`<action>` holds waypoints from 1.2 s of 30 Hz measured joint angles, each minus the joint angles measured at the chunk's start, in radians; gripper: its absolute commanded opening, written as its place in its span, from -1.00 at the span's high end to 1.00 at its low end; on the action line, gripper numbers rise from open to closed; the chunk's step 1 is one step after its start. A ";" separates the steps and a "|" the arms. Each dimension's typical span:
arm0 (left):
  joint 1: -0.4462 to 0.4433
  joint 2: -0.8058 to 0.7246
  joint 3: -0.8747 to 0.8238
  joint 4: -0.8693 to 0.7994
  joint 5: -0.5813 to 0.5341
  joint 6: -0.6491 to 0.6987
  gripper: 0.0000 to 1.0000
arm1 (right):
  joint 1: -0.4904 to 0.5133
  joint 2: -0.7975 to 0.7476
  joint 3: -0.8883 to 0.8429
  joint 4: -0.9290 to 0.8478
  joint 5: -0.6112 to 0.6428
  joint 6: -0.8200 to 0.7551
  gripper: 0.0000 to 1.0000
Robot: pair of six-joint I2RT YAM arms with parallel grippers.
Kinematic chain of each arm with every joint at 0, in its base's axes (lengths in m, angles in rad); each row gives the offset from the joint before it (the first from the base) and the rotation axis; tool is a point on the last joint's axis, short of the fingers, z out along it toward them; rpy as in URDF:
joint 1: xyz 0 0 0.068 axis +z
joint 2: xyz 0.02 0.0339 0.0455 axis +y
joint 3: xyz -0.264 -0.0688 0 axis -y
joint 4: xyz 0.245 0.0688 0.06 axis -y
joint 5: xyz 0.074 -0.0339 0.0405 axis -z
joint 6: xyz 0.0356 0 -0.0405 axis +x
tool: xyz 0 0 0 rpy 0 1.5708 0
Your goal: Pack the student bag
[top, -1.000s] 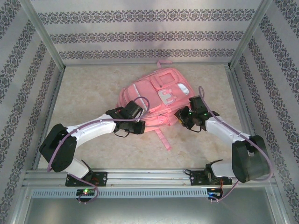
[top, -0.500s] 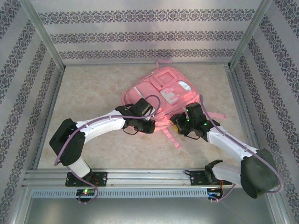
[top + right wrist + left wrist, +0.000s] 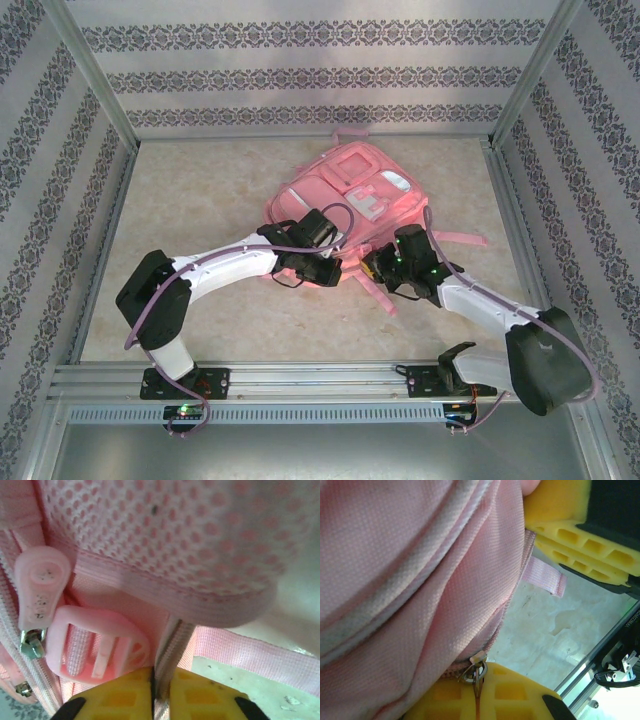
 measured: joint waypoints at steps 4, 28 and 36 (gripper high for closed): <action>0.000 0.000 -0.002 0.000 -0.004 0.001 1.00 | -0.002 0.016 0.000 0.018 -0.002 -0.019 1.00; 0.082 -0.103 -0.109 -0.007 -0.050 0.033 1.00 | -0.174 0.080 0.097 -0.170 -0.050 -0.293 0.94; 0.071 -0.100 -0.105 -0.007 -0.022 0.032 1.00 | -0.187 0.092 0.197 -0.311 -0.021 -0.365 0.22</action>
